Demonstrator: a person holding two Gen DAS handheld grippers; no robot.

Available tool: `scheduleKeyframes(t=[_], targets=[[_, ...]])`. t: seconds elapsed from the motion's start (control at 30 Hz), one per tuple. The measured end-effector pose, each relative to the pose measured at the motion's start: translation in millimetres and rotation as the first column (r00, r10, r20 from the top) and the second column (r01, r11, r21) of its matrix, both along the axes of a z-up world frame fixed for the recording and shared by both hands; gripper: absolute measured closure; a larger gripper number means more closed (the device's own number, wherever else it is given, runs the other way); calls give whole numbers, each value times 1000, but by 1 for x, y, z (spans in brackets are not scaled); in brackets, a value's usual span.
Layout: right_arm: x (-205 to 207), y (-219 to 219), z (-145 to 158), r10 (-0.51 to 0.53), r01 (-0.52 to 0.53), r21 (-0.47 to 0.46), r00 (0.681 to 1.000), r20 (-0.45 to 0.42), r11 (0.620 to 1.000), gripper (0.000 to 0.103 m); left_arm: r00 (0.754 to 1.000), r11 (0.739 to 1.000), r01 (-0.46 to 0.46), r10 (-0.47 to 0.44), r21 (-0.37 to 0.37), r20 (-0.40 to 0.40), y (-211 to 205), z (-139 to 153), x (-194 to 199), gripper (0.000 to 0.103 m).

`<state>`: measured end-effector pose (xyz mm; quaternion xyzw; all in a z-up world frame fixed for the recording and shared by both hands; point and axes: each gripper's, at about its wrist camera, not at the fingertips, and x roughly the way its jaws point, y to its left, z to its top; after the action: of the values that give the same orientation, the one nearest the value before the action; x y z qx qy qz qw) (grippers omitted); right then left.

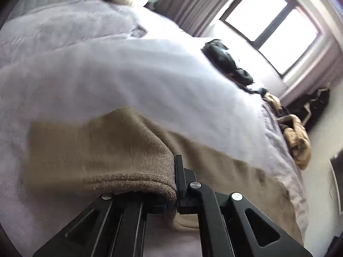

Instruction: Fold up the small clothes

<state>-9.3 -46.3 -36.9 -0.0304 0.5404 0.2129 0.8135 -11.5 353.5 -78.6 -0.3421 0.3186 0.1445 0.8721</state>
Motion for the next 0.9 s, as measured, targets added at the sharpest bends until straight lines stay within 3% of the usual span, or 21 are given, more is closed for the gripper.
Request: scheduleKeyframes(t=[0.1,0.23,0.43,0.6,0.7,0.83,0.9], targets=[[0,-12,-1,-21,21,25,1000,-4,999,0,993,996,79,-81,29,81,-26,33,6,97],[1,-34,0,-61,61,57,998,-1,996,0,967,975,204,-214,85,139,-82,74,37,97],[8,-86,-3,-161,161,113,987,-8,981,0,890,892,417,-440,175,119,-207,110,94,97],[16,-138,-12,-252,253,125,968,-21,959,0,805,789,581,-593,201,0,-322,94,132,97],[21,-166,-20,-303,305,116,952,-36,945,0,756,721,651,-642,237,-125,-381,63,142,97],[25,-198,-33,-368,372,103,928,-61,922,0,717,676,696,-635,242,-288,-415,15,143,97],[27,-209,-38,-390,395,96,918,-70,914,0,703,677,707,-638,205,-315,-414,1,142,96]])
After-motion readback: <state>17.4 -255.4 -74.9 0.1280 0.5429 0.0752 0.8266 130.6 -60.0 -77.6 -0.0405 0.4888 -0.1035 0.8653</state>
